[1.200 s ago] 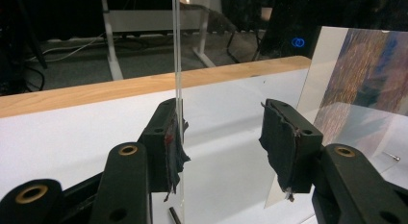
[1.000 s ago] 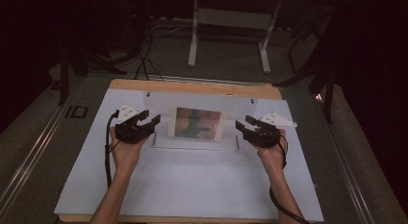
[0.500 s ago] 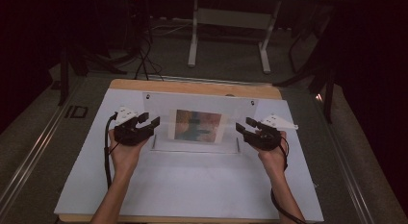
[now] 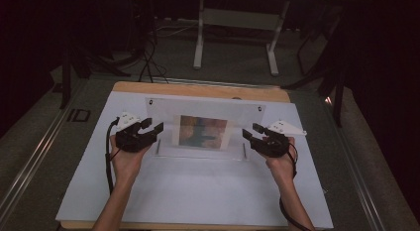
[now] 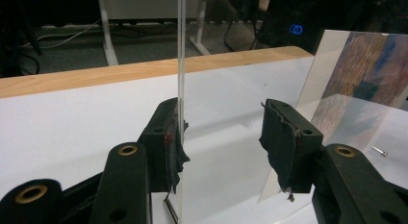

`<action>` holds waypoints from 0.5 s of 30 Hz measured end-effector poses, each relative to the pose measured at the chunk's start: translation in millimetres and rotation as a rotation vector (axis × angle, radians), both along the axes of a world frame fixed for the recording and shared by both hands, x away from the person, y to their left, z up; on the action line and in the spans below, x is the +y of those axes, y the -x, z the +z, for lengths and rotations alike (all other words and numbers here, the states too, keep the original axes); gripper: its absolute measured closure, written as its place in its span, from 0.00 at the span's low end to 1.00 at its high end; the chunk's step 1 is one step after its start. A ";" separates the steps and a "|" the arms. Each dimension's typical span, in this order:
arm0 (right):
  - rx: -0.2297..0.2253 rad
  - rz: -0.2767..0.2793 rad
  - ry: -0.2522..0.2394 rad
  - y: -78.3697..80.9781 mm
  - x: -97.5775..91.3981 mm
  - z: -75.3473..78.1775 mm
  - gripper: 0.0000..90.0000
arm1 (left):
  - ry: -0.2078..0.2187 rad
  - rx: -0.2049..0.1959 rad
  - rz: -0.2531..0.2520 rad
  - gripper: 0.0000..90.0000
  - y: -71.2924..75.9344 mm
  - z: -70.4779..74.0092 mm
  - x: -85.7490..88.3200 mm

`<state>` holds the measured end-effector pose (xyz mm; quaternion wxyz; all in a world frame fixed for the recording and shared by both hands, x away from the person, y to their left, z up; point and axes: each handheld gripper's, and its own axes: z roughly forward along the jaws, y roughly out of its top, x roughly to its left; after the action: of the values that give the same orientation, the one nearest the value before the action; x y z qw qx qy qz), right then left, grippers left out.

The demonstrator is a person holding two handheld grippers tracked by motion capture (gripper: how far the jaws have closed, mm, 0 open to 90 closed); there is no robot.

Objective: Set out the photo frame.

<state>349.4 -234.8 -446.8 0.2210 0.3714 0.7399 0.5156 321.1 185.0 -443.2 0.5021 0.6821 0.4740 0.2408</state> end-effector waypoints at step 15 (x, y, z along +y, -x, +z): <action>-0.010 0.039 -0.006 -2.2 -3.9 -2.5 0.55 | 0.023 -0.006 -0.020 0.54 1.4 -4.5 3.2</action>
<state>351.6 -238.8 -449.4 0.2135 0.3548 0.7443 0.5240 319.7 188.2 -447.7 0.5139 0.6802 0.4682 0.2323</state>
